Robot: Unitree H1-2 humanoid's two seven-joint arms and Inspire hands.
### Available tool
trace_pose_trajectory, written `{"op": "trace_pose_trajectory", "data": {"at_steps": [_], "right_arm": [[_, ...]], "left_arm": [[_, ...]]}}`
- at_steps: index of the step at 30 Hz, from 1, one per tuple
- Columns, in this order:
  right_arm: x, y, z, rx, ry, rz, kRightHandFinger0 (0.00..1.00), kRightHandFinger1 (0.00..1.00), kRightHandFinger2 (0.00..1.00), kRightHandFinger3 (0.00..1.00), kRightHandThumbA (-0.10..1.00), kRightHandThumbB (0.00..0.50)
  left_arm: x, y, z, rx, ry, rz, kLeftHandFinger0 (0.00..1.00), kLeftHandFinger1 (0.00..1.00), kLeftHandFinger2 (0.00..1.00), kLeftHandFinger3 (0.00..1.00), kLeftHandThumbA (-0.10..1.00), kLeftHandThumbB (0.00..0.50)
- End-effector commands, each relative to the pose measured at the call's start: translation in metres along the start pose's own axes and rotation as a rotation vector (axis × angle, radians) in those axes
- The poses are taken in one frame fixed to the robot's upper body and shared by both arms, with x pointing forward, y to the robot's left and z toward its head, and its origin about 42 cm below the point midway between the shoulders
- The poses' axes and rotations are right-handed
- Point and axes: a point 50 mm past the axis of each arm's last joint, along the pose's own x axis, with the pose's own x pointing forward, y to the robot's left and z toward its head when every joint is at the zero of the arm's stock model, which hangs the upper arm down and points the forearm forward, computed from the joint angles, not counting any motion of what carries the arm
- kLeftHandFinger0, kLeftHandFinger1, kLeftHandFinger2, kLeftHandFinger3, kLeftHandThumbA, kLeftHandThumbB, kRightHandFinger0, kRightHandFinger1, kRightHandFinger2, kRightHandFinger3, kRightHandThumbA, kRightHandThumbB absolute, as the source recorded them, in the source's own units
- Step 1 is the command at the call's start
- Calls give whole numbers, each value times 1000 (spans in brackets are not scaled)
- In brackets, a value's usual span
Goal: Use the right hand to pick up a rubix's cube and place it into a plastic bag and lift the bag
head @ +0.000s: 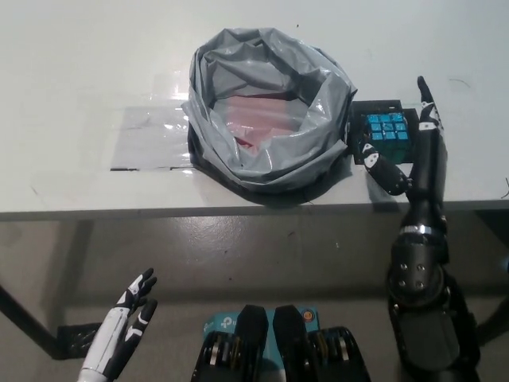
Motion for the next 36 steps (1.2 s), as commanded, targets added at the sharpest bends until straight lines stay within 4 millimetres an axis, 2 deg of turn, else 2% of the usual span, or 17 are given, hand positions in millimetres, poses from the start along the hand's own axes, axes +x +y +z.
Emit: {"op": "trace_pose_trajectory", "data": {"at_steps": [1, 7, 11, 17, 18, 23, 25, 27, 33, 35, 36], "right_arm": [[24, -1, 8, 13, -20, -92, 1000, 1000, 1000, 1000, 770, 404], [36, 3, -9, -18, 29, -98, 1000, 1000, 1000, 1000, 806, 429], [45, 2, -15, -33, 45, -104, 1000, 1000, 1000, 1000, 782, 419], [54, 3, -19, -46, 79, -117, 1000, 1000, 1000, 1000, 786, 421], [56, 3, -18, -35, 83, -120, 1000, 1000, 1000, 1000, 766, 412], [61, 4, -15, -33, 76, -127, 1000, 1000, 1000, 1000, 811, 444], [61, 5, -12, -11, 76, -120, 1000, 1000, 1000, 1000, 810, 448], [62, 8, -7, -4, 71, -114, 1000, 1000, 1000, 1000, 814, 449], [59, 12, 1, 2, 53, -90, 1000, 1000, 1000, 1000, 835, 438], [56, 14, 5, 0, 47, -73, 1000, 1000, 1000, 1000, 858, 427], [55, 15, 7, 2, 42, -66, 1000, 1000, 1000, 1000, 858, 426]], "left_arm": [[1, 6, 11, 11, -77, 16, 1000, 1000, 1000, 1000, 1000, 232], [1, 6, 11, 16, -67, 14, 1000, 1000, 1000, 1000, 1000, 249], [2, 7, 11, 17, -76, 16, 1000, 1000, 1000, 1000, 1000, 240], [2, 7, 10, 19, -75, 26, 1000, 1000, 1000, 1000, 1000, 255], [2, 7, 10, 22, -79, 23, 1000, 1000, 1000, 1000, 1000, 249], [3, 7, 10, 24, -81, 21, 1000, 1000, 1000, 1000, 1000, 239], [4, 7, 11, 17, -75, 21, 1000, 1000, 1000, 1000, 1000, 256], [4, 6, 12, 21, -77, 20, 1000, 1000, 1000, 1000, 1000, 242], [5, 5, 11, 16, -81, 18, 1000, 1000, 1000, 1000, 1000, 232], [6, 6, 12, 27, -76, 18, 1000, 1000, 1000, 1000, 1000, 254], [7, 7, 12, 31, -74, 19, 1000, 1000, 1000, 1000, 1000, 249]]}}
